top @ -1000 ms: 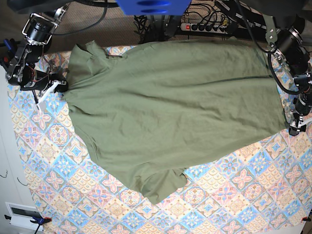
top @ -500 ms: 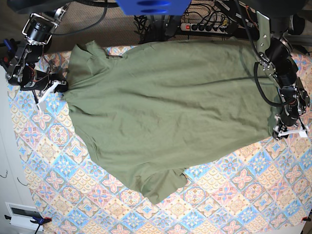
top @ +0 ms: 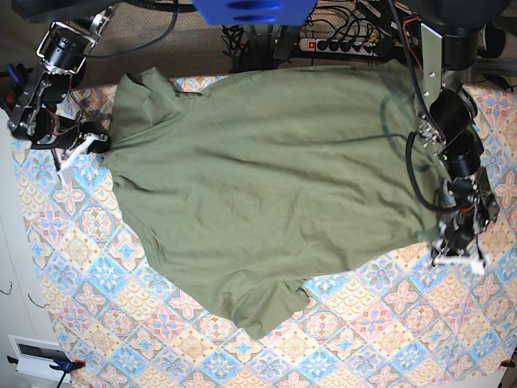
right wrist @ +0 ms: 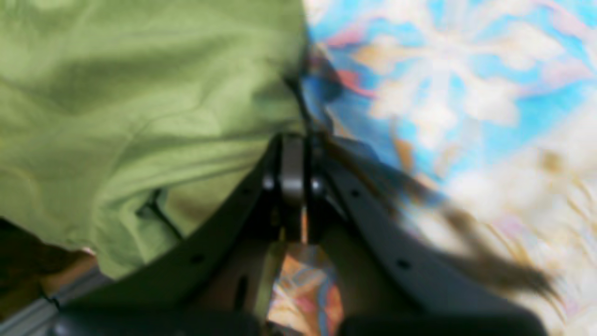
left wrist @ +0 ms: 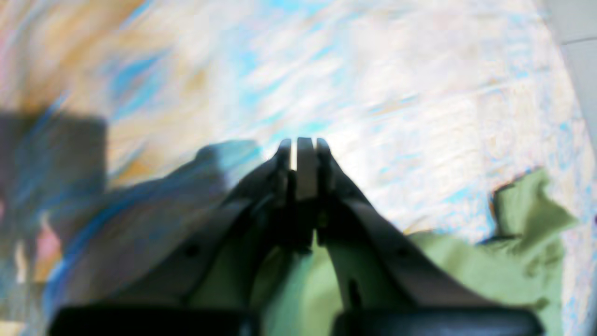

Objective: Layout the t-shirt on the table in an organized manner, then fold the t-shirt properly
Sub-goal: 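Grasp the hem corner with the left gripper and pull it outward, then release the hem and move the left gripper back to the shoulder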

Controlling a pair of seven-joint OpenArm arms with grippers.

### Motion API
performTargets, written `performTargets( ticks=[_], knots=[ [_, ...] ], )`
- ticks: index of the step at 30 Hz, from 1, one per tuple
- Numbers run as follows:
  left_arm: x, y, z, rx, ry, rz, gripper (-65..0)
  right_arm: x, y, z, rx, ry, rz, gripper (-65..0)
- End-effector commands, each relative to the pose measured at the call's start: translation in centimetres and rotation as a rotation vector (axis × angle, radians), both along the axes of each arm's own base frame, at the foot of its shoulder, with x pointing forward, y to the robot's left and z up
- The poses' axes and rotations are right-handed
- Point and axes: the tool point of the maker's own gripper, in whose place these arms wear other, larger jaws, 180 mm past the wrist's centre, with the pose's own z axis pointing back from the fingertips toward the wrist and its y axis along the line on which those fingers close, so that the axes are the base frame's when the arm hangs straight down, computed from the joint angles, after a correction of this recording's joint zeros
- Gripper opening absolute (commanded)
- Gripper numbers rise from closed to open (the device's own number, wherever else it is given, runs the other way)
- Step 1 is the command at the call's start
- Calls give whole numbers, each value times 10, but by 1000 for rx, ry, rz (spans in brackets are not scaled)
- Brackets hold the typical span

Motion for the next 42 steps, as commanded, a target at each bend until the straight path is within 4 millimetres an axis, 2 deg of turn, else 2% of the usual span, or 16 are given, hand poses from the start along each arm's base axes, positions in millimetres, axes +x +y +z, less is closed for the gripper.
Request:
performTargets(
  ticks=[1, 5, 7, 11, 15, 17, 19, 22, 27, 29, 31, 34, 36, 39, 42],
  knots=[
    [26, 3, 39, 36, -97, -5, -650, 10, -17, 15, -30, -46, -24, -639],
    [60, -32, 69, 73, -175, -72, -650, 26, -26, 30, -29, -104, -60, -639],
    [71, -36, 87, 74, -214, -71, -650, 37, -26, 39, -27, -137, -64, -639],
    [89, -45, 115, 80, -273, -75, -650, 40, -34, 45, -25, -158, -94, -639],
    [103, -38, 125, 98, -279, -18, -650, 40, -34, 45, -25, -158, -95, -639],
    [104, -21, 132, 115, -295, 36, -650, 40, -34, 45, -25, -158, -95, -639],
    [103, -10, 132, 121, -299, 80, -601, 39, -34, 45, -26, -156, -95, -639],
    [97, 12, 132, 154, -292, 149, -462, 39, -33, 45, -29, -156, -89, -639],
    [84, 41, 127, 179, -255, 211, -338, 37, -33, 43, -28, -151, -89, -639],
    [77, 50, 120, 188, -236, 219, -329, 37, -33, 43, -27, -149, -89, -639],
    [70, 51, 107, 175, -186, 203, -334, 37, -32, 42, -25, -149, -89, -639],
    [58, 40, 83, 115, -64, 140, -343, 37, -32, 41, -28, -145, -88, -639],
    [39, 35, 58, 64, 21, 105, -346, 36, -32, 41, -28, -143, -88, -639],
    [5, 35, 55, 28, 23, 23, -344, 36, -32, 41, -28, -143, -88, -639],
    [-29, 22, 69, 66, -14, -68, -341, 36, -32, 41, -28, -143, -88, -639]
  ],
)
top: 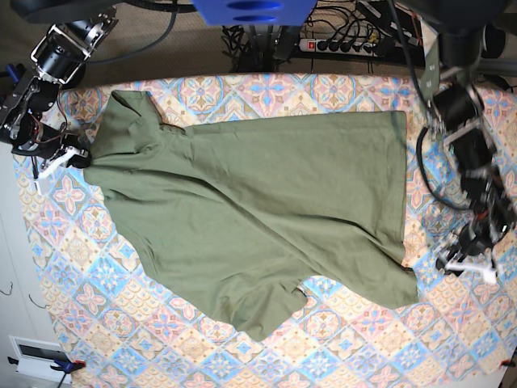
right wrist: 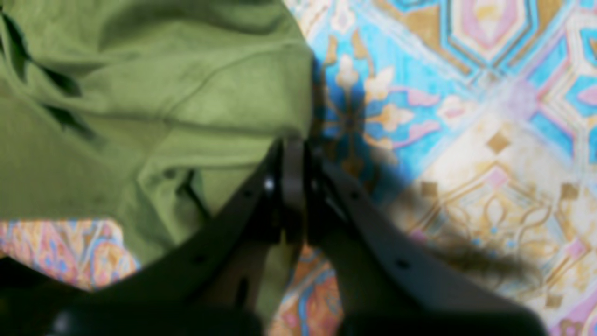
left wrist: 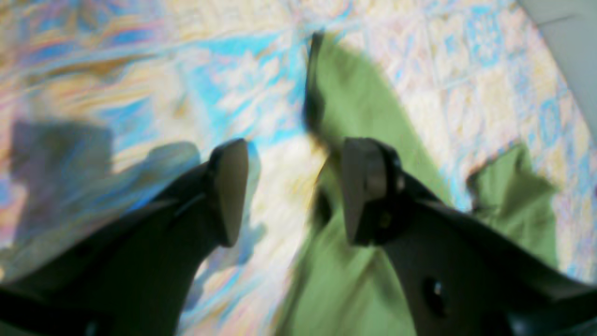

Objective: Layout the t-shirt on the table in an organized manner, then fold the t-shirt properly
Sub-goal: 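Release the hem and move the left gripper back to the shoulder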

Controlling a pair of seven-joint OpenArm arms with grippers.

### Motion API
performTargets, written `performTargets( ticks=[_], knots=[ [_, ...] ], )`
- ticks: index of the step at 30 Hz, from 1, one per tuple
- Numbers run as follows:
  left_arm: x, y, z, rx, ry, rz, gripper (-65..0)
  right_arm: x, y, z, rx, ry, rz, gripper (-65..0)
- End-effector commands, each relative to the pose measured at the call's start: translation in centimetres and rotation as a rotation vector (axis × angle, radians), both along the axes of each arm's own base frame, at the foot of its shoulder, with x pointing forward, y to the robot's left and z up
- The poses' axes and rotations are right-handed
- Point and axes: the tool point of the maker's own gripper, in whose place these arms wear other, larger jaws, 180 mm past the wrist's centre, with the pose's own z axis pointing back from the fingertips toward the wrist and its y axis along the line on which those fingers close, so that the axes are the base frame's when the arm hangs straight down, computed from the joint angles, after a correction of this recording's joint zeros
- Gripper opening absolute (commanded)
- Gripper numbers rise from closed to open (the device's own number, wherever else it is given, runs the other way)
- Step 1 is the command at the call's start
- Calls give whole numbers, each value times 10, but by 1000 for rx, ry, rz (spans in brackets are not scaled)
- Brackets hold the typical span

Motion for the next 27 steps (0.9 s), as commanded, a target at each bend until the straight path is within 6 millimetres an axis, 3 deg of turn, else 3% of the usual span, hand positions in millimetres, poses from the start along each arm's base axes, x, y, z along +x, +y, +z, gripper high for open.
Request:
performTargets(
  ticks=[1, 12, 16, 22, 27],
  knots=[
    [7, -2, 34, 35, -91, -36, -340, 12, -10, 16, -20, -57, -7, -639],
    [-92, -69, 31, 97, -12, -302, -340, 17, 3, 13, -23, -45, 45, -639],
    [-129, -91, 18, 88, 18, -359, -343, 17, 3, 13, -23, -46, 44, -639],
    [-180, -96, 2, 34, 64, -318, -343, 15, 3, 12, -23, -42, 44, -639],
    [-203, -94, -13, 6, 110, -285, -342, 16, 11, 8, -3, -44, 45, -639]
  ],
)
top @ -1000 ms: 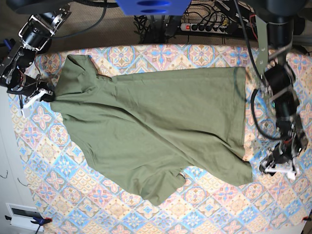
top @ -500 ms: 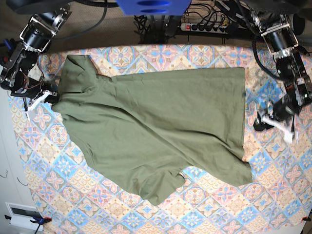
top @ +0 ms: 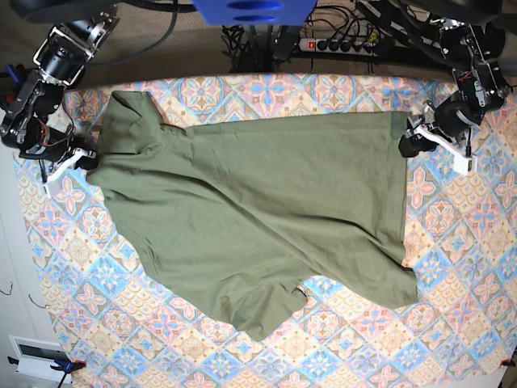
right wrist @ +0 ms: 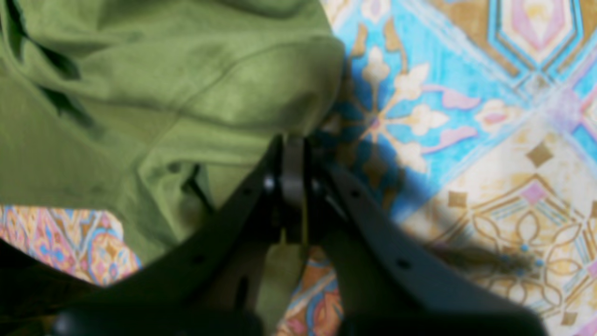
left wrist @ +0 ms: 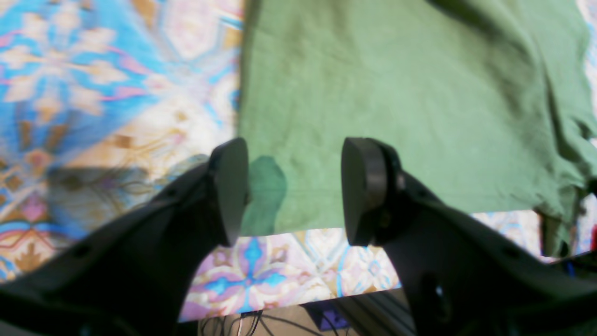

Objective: Layout the t-shirt on the table in an organized manner, then fold the t-shirt properly
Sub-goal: 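Release the hem and move the left gripper back to the shoulder, then grasp the shoulder with the left gripper and pull it outward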

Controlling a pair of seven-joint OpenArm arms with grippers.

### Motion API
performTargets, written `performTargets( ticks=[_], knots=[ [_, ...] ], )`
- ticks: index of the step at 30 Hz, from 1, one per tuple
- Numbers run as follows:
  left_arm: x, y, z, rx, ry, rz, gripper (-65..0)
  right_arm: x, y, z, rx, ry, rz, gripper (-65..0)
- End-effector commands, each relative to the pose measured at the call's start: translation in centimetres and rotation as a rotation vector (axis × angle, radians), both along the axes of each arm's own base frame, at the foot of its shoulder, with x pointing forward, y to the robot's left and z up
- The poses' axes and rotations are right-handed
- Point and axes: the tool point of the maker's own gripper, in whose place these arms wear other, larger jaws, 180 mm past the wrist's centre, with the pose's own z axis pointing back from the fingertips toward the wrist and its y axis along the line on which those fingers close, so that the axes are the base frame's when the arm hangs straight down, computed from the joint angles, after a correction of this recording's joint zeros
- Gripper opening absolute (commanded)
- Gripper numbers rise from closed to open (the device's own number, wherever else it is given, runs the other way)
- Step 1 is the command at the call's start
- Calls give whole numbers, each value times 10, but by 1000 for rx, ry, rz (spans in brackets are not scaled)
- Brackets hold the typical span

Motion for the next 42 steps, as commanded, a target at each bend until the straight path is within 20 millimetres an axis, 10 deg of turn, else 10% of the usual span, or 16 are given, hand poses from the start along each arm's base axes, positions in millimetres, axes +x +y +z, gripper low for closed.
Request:
performTargets(
  ticks=[1, 18, 34, 42],
  knots=[
    [3, 8, 9, 15, -35, 25, -341, 11, -6, 14, -10, -51, -3, -639],
    [-3, 17, -27, -88, 41, 133, -340, 11, -5, 13, -10, -51, -2, -639],
    [-1, -18, -44, -166, 75, 92, -348, 13, -5, 15, -10, -56, -2, -639],
    [-1, -34, -52, -148, 20, -99, -620, 12, -6, 15, -10, -55, -5, -639]
  ],
)
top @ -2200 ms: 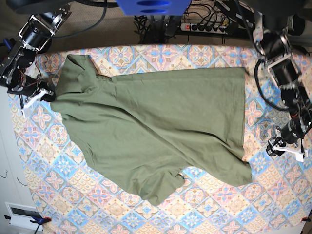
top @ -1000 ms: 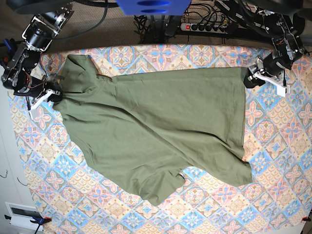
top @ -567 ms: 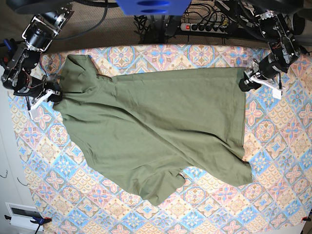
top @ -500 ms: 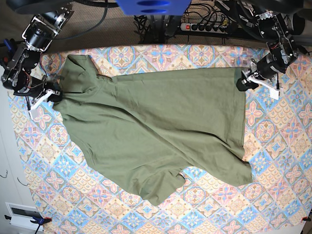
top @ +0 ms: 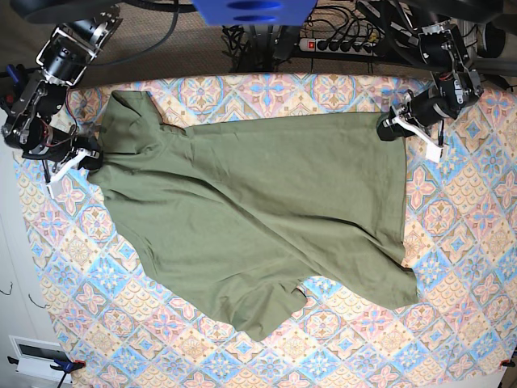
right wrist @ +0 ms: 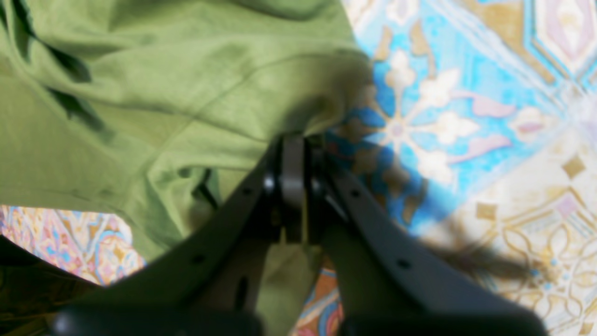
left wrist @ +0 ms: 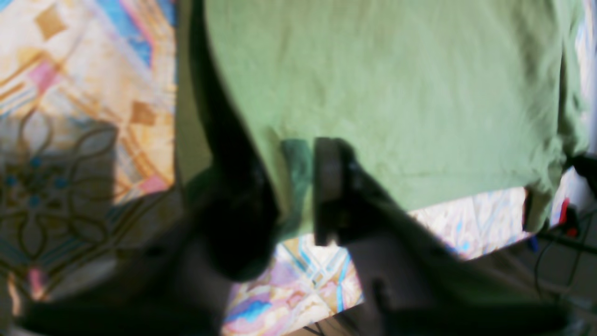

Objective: Layout the t-shirt on the table in an organized manner, then fold the t-shirt properly
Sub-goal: 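Grasp the shoulder with the left gripper and pull it outward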

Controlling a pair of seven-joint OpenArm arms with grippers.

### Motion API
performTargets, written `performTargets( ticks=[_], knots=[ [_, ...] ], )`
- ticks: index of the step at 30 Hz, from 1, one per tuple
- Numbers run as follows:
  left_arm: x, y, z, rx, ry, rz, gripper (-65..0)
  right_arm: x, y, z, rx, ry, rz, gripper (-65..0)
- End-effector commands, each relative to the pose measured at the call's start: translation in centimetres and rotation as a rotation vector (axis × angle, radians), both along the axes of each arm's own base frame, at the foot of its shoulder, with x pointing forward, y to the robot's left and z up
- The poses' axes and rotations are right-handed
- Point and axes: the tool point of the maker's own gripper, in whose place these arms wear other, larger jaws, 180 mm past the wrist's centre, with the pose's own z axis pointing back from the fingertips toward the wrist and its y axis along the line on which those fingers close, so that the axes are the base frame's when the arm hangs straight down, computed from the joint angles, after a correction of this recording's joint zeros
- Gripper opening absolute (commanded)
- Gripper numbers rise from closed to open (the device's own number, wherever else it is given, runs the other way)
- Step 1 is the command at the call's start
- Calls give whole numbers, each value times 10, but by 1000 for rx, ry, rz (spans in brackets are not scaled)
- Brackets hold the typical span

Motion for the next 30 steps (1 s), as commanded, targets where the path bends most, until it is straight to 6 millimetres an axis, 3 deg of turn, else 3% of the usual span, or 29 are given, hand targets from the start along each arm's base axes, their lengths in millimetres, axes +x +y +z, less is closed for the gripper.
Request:
performTargets(
  ticks=[1, 4, 9, 15, 18, 22, 30],
  knots=[
    [8, 3, 11, 8, -46, -8, -650, 11, -9, 15, -18, -53, -6, -639],
    [10, 17, 19, 55, -58, -28, -650, 10, -9, 15, -18, -50, -6, -639],
    [11, 27, 48, 173, -130, -124, -650, 9, -9, 14, -19, -47, -6, -639],
    [-3, 45, 60, 316, -164, -343, -650, -7, -36, 1, -150, 55, -31, -639],
    [-17, 51, 58, 354, -145, -426, -650, -15, -51, 2, -178, 71, -78, -639],
    [-30, 65, 56, 395, -89, -471, -650, -20, -58, 1, -191, 86, -98, -639],
    [-50, 54, 18, 318, 15, -540, -650, -22, -57, -1, -187, 94, -91, -639]
  ],
)
